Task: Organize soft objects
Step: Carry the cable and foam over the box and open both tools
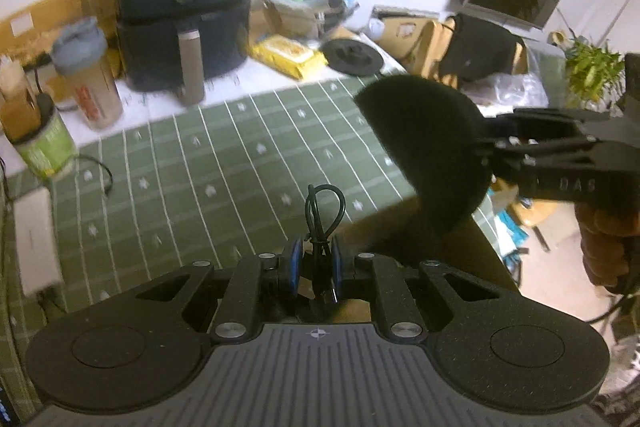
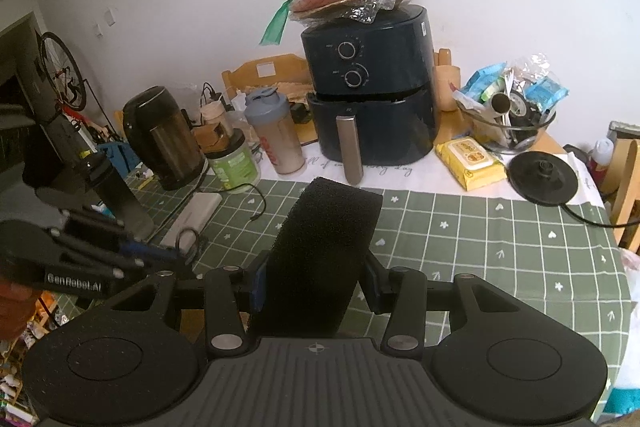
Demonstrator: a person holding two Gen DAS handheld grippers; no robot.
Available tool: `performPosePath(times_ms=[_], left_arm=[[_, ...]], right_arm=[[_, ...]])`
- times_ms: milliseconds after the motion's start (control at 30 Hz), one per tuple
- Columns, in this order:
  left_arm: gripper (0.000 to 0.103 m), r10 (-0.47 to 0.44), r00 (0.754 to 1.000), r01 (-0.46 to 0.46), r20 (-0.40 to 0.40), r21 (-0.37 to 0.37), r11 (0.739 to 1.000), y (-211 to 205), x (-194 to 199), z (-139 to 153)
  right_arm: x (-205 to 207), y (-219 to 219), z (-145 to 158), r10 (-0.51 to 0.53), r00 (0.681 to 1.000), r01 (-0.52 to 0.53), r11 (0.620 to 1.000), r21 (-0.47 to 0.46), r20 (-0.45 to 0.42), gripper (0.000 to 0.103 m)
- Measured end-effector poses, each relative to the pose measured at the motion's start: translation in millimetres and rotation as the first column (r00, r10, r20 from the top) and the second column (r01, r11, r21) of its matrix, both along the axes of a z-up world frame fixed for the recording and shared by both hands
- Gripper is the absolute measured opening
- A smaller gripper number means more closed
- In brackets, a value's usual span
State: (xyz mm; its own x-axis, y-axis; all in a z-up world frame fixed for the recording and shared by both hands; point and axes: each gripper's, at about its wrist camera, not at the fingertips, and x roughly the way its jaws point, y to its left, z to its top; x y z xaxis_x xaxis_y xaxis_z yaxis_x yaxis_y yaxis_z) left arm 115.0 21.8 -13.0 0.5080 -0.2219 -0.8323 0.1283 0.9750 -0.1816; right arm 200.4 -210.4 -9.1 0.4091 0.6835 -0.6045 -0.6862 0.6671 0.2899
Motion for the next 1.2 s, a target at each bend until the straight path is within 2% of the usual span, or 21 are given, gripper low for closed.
performPosePath(times_ms=[200,267,333,400,567,600,633,700,933,1200], left_arm=[[0.018,-0.007,0.998,0.004,-0.065,-0.053,0.999,-2.1,-12.9,-21.8],[0.026,0.011,0.997,-0.015,-0.071,-0.06,0.998,0.3,-18.4,-26.7],[0.041,0.024,0.998,-0.029,-0.064,-0.067,0.997,2.1,-25.2,-27.1],[0.048,0.041,0.998,-0.044,-0.041,-0.069,0.997,5.1,-33.5,-24.5],[0.05,0.102,0.995,-0.1,0.021,-0.056,0.993,9.0,-51.4,-15.1],[0.053,0.112,0.993,-0.11,0.029,-0.05,0.993,8.0,-53.7,-14.6],[0.061,0.121,0.992,-0.12,0.036,-0.043,0.992,7.7,-56.3,-14.3],[0.068,0.142,0.989,-0.14,0.051,-0.039,0.989,7.6,-61.5,-13.7],[0.068,0.227,0.973,-0.224,0.048,-0.07,0.972,22.4,-77.8,-14.6],[0.069,0.334,0.942,-0.331,0.045,-0.055,0.942,44.6,-94.5,-13.0]], right_arm=[[-15.5,-1.3,-1.2,0.002,1.0,-0.002,1.0,0.001,-0.012,0.049],[-20.6,-2.1,-1.5,0.003,1.0,-0.003,1.0,-0.001,-0.015,0.049],[-26.0,-2.8,-1.8,0.003,1.0,-0.003,1.0,-0.005,-0.02,0.049],[-31.5,-3.5,-2.0,0.0,1.0,0.0,1.0,-0.009,-0.023,0.049],[-45.4,-5.1,-3.2,-0.007,0.999,0.006,1.0,-0.01,-0.034,0.049],[-47.8,-4.6,-3.2,-0.005,0.999,0.004,1.0,-0.011,-0.036,0.049],[-50.2,-3.8,-3.2,0.0,0.999,0.0,1.0,-0.011,-0.037,0.049],[-55.8,-2.0,-3.2,0.016,0.999,-0.016,1.0,-0.01,-0.041,0.049],[-66.0,15.6,-0.3,0.101,0.994,-0.101,0.995,-0.008,-0.048,0.049],[-67.4,43.8,1.6,0.217,0.968,-0.219,0.976,-0.002,-0.123,0.049]])
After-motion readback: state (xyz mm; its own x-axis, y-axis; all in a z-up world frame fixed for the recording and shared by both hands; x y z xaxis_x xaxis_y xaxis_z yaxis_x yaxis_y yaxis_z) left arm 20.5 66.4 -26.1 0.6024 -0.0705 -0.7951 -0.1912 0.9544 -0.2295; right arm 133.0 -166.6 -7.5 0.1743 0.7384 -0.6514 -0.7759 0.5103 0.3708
